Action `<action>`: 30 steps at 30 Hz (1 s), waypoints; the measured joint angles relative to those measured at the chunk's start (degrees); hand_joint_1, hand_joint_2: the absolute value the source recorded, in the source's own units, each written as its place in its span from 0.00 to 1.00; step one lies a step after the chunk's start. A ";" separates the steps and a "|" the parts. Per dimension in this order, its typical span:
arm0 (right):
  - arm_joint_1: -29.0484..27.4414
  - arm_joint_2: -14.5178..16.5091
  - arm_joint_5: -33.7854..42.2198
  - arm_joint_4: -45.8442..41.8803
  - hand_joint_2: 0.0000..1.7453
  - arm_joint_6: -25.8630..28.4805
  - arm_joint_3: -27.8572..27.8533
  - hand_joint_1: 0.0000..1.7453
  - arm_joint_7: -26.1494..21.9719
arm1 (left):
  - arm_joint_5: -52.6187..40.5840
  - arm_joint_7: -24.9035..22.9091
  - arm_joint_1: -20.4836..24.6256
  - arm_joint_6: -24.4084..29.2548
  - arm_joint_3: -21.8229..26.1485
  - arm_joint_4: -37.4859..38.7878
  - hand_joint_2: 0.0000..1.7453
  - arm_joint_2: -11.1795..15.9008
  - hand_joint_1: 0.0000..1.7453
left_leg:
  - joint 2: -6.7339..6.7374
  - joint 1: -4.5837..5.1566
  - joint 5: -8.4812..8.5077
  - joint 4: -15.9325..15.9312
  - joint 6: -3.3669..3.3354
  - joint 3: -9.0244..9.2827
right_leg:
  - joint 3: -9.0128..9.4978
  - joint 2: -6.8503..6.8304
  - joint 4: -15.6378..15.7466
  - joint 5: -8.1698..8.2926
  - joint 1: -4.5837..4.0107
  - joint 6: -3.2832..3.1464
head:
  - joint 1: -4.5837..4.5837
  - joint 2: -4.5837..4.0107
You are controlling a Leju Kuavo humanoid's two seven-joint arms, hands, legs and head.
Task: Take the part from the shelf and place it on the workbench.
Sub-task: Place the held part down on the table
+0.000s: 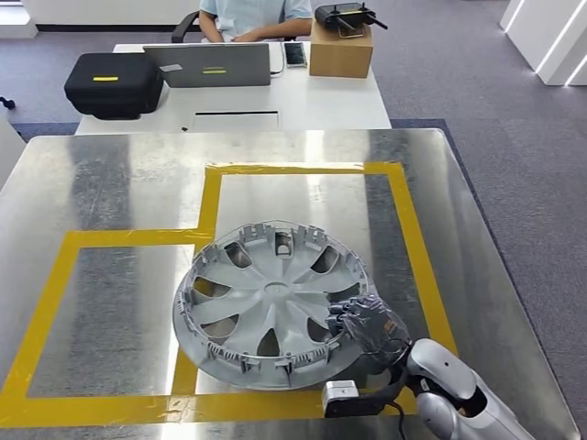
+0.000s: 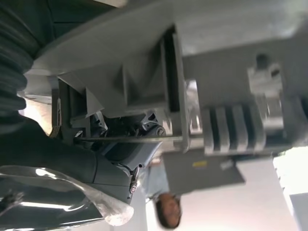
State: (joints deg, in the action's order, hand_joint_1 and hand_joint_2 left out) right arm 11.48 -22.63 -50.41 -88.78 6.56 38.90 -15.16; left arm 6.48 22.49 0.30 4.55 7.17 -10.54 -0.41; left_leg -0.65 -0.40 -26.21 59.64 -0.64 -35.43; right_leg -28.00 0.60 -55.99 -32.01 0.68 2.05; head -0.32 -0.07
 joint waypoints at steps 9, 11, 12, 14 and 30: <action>16.08 -4.16 4.97 7.96 1.00 -12.67 10.85 1.00 1.83 | -0.21 -0.07 0.00 -0.81 -0.01 0.00 1.00 0.06 0.00 | 0.16 -0.07 0.08 -0.23 0.07 0.91 | 0.65 0.06 -0.10 -0.05 -0.07 -0.05 | -0.01 0.00; 17.83 -3.77 5.03 10.29 1.00 -12.66 12.46 1.00 2.98 | -0.49 -0.15 0.04 -1.07 -0.02 0.00 1.00 0.06 0.00 | 0.15 -0.07 0.09 -0.28 0.09 1.08 | 0.81 0.05 -0.10 -0.09 -0.09 -0.10 | -0.02 0.00; 18.63 -3.47 4.94 11.44 1.00 -12.60 13.08 1.00 3.50 | -0.55 -0.16 0.07 -1.20 -0.02 0.00 1.00 0.06 0.00 | 0.13 -0.07 0.09 -0.31 0.09 1.17 | 0.89 0.03 -0.10 -0.12 -0.09 -0.12 | -0.02 0.00; 20.07 -2.84 4.80 13.57 0.75 -12.36 13.99 0.75 4.05 | -0.62 -0.17 0.09 -1.37 -0.03 0.00 1.00 0.05 0.00 | 0.08 -0.08 0.09 -0.35 0.10 1.30 | 1.02 -0.03 -0.10 -0.16 -0.10 -0.16 | -0.01 0.00; 23.87 -1.20 4.81 19.04 0.00 -11.78 16.42 0.00 5.44 | -0.33 0.24 -0.05 -1.31 -0.22 0.00 0.00 0.02 0.00 | 0.05 -0.09 0.12 -0.39 0.14 1.51 | 1.20 -0.05 -0.11 -0.17 -0.10 -0.19 | -0.01 0.00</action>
State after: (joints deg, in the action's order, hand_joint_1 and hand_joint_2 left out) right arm 35.35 -23.82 -45.59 -69.74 -5.22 55.33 -9.72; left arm 6.15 22.73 0.24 3.23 6.95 -10.54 -0.39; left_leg -0.60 -0.48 -26.09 59.25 -0.49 -33.91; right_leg -26.80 0.55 -56.10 -32.18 0.58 1.86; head -0.33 -0.07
